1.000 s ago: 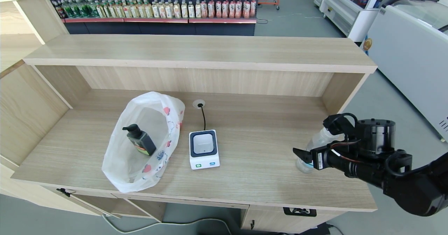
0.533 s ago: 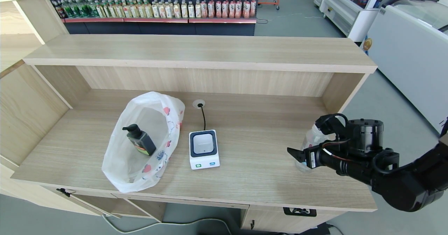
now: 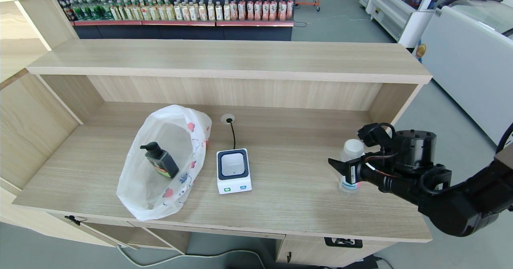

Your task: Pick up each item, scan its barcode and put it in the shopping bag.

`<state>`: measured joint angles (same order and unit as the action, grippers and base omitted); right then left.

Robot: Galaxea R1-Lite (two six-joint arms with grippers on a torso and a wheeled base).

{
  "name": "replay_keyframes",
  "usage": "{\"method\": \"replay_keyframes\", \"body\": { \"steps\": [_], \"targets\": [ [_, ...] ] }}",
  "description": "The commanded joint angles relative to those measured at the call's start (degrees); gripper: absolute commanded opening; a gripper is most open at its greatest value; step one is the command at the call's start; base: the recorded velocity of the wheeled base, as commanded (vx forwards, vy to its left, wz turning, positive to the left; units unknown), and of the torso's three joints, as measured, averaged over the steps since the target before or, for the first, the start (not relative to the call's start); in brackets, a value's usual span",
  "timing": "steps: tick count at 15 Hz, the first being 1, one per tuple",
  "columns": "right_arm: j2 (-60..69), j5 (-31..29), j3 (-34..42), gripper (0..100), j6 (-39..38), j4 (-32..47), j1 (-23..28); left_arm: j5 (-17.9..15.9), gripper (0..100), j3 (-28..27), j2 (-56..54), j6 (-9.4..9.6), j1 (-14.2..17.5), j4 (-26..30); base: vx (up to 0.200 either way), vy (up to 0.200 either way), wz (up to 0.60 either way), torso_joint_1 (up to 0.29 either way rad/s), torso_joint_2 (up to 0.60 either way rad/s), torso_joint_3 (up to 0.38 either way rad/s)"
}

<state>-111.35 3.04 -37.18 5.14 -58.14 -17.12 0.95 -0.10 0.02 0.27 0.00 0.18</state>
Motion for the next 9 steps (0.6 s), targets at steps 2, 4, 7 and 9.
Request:
{"method": "replay_keyframes", "body": {
  "steps": [2,4,7,9],
  "targets": [
    [0.26,-0.05,0.79,0,0.74,-0.05,0.33,0.02,100,0.01,-0.02,0.0,0.0,-0.01,0.0,0.0,0.0,0.0,0.0,0.0],
    [0.17,0.04,1.94,0,1.97,-0.05,0.15,0.02,100,0.01,-0.02,0.0,0.0,-0.01,0.0,0.0,0.0,0.0,0.0,0.0],
    [0.17,-0.05,3.61,0,2.41,0.13,-0.11,0.02,100,0.01,-0.02,0.0,0.0,-0.01,0.0,0.0,0.0,0.0,0.0,0.0],
    [0.69,-0.05,4.05,0,2.33,-0.05,-0.11,0.02,100,0.01,-0.02,0.0,0.0,-0.01,0.0,0.0,0.0,0.0,0.0,0.0]
  ]
}}
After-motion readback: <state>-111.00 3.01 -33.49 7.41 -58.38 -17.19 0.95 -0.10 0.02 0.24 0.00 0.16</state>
